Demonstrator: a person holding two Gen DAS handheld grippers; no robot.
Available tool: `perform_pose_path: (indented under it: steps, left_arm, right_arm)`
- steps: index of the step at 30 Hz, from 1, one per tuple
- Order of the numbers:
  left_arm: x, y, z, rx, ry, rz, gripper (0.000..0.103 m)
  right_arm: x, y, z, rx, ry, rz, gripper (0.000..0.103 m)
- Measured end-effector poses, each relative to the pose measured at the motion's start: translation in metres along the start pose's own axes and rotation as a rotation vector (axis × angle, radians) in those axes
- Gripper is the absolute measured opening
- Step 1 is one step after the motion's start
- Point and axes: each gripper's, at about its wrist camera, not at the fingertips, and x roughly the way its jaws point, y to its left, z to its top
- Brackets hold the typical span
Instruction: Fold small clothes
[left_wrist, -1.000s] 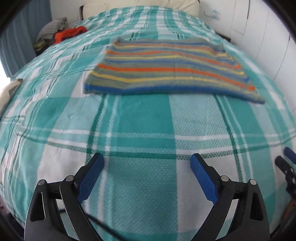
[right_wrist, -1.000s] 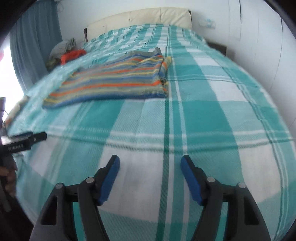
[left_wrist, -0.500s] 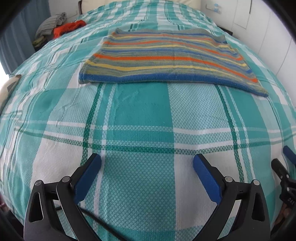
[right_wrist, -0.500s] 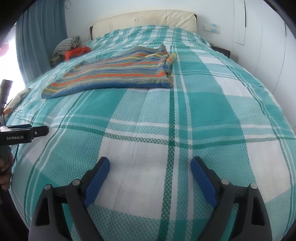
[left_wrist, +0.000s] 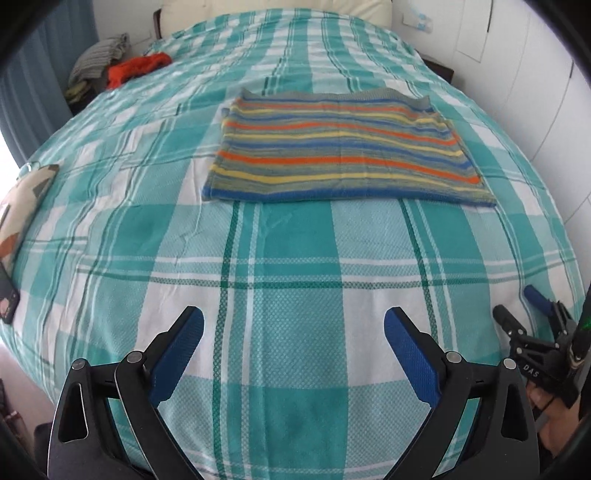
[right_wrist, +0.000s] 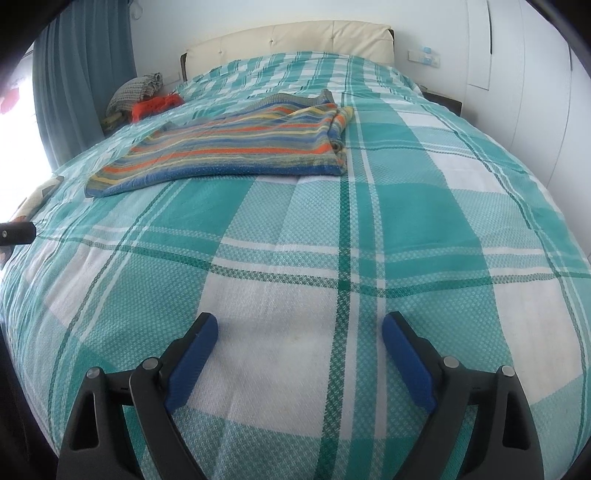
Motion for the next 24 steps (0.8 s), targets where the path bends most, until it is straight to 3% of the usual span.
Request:
perform_pose_path:
  steps: [8, 17, 20, 24]
  left_arm:
    - [0.008, -0.004, 0.000, -0.005, -0.030, 0.003, 0.099]
    - [0.069, 0.000, -0.018, -0.079, 0.009, -0.006, 0.101]
    - [0.071, -0.006, -0.027, -0.054, -0.051, 0.019, 0.103]
    - [0.072, -0.007, -0.028, -0.051, -0.058, 0.029, 0.103]
  right_arm:
    - [0.000, 0.001, 0.000, -0.002, 0.001, -0.003, 0.090]
    - [0.001, 0.002, 0.001, -0.007, 0.004, -0.008, 0.090]
    - [0.001, 0.002, 0.001, -0.008, 0.005, -0.010, 0.090]
    - [0.003, 0.002, 0.001, -0.015, 0.008, -0.018, 0.090]
